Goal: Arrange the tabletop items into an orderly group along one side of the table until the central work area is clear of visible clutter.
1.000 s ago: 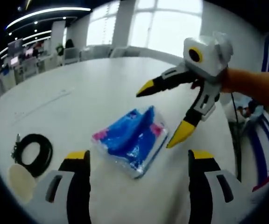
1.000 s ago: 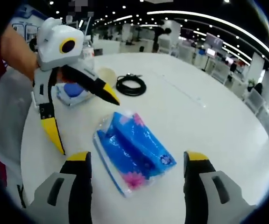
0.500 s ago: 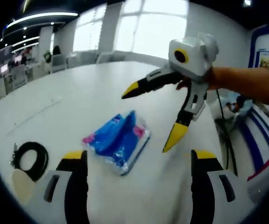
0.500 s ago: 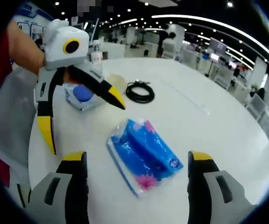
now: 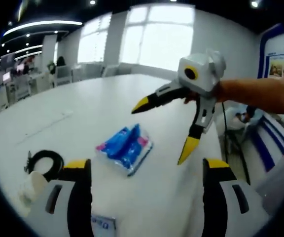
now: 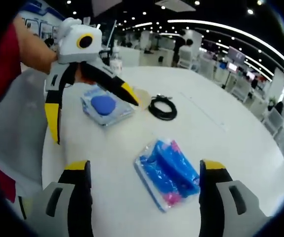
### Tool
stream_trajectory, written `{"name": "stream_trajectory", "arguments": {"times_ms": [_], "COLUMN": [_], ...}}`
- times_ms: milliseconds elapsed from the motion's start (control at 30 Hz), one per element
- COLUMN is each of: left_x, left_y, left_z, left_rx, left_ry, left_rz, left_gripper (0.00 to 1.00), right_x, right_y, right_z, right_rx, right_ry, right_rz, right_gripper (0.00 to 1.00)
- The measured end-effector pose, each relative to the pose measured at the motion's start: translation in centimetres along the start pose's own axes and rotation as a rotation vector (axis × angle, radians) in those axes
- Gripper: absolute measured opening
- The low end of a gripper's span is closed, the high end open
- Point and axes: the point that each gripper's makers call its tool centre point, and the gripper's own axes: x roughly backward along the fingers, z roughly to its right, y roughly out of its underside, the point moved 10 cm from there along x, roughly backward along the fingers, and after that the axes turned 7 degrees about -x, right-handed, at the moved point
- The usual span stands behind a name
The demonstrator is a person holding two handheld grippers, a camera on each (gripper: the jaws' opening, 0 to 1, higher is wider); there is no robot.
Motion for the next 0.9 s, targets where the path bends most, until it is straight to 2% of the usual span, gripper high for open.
{"name": "stream_trajectory", "arguments": {"times_ms": [433,667,900], "left_x": [6.5,10.8,14.1], "left_y": [0.8,2.0,3.3], "left_z": [-0.1,-0.3,-0.6], "left_rx": [0.006,0.024,0.05], "left_ry": [-0.06,-0.125,-0.179], "left_rz": [0.046,0.062,0.067], "left_gripper": [0.89,0.88,0.87], "right_x": [-0.8,-2.1,-3.5], "right_y": [-2.9,-4.9,-6.6], "right_z": [-3.6,-5.9,-7.7], "right_rx": [0.042,0.063,0.084], "right_ry": [-0.04,-0.068,-0.097], "right_rz": [0.022,0.042,0.055], "right_gripper": [0.9,0.9,0.9]}}
